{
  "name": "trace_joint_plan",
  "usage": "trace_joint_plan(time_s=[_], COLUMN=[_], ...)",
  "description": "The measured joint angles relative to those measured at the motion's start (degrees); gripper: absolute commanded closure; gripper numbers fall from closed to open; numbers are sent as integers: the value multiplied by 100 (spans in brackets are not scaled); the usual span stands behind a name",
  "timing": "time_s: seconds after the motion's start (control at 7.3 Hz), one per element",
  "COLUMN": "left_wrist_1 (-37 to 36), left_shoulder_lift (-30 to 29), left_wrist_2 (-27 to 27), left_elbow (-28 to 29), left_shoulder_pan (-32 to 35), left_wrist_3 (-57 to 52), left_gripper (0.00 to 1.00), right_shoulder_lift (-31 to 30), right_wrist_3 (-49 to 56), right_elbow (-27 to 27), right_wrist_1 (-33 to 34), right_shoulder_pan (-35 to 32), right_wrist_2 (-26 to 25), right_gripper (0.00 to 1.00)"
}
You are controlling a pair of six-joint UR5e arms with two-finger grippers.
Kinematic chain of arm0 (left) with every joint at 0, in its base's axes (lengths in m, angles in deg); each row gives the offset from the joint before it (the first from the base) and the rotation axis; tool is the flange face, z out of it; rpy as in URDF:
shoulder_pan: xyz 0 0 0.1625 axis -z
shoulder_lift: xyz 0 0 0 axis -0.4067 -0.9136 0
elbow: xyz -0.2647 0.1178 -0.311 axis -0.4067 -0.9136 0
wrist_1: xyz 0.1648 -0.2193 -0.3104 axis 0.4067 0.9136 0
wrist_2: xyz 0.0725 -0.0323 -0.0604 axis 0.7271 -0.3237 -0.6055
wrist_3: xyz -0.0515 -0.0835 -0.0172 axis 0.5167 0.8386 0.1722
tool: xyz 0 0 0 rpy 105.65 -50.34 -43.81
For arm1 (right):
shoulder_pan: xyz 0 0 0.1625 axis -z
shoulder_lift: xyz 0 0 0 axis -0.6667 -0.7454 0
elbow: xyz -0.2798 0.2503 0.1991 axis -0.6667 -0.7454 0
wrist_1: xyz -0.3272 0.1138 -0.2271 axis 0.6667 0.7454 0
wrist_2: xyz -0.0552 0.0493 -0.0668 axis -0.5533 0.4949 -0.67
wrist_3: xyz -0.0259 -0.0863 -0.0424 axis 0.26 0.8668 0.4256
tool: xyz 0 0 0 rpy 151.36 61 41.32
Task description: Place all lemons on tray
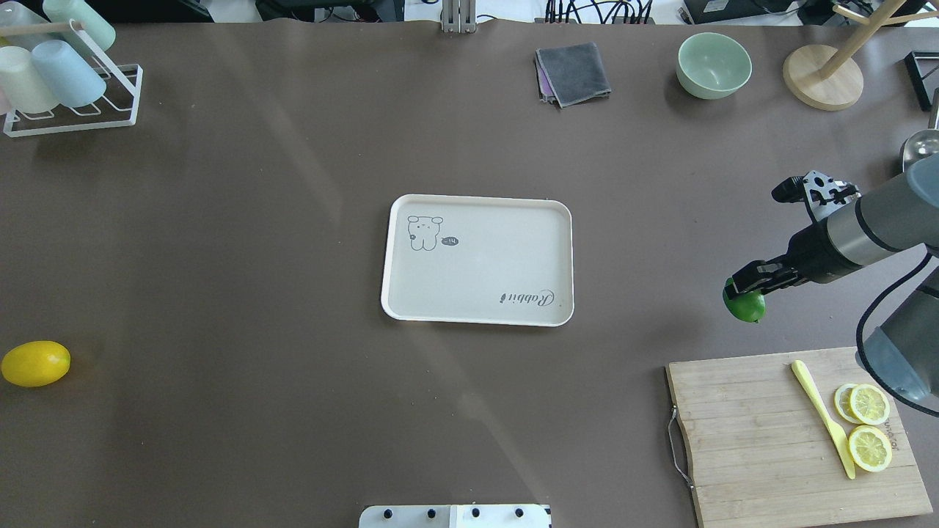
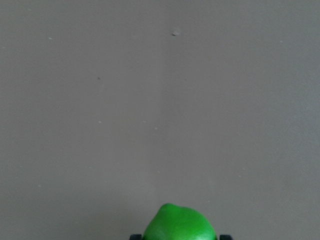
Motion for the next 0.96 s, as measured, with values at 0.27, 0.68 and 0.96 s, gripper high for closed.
trace_joint_plan(time_s=[0.27,0.68,0.96], left_wrist_1=[154,892,1427], left_shoulder_lift=[55,274,433], left_wrist_2=[48,566,868], left_elbow=[21,59,149], left_shoulder_pan=[-68,-657,-1087], left_wrist_3=[-3,-9,-10], left_gripper=[2,2,2], right_shoulder_lift=[231,767,1183], right_wrist_3=[-287,-388,-564], right_elbow=[175,171,173], right_wrist_1=[18,363,664], right_shoulder_pan=[-242,-475,-582], right_wrist_2=[412,518,521], right_gripper=[100,100,100])
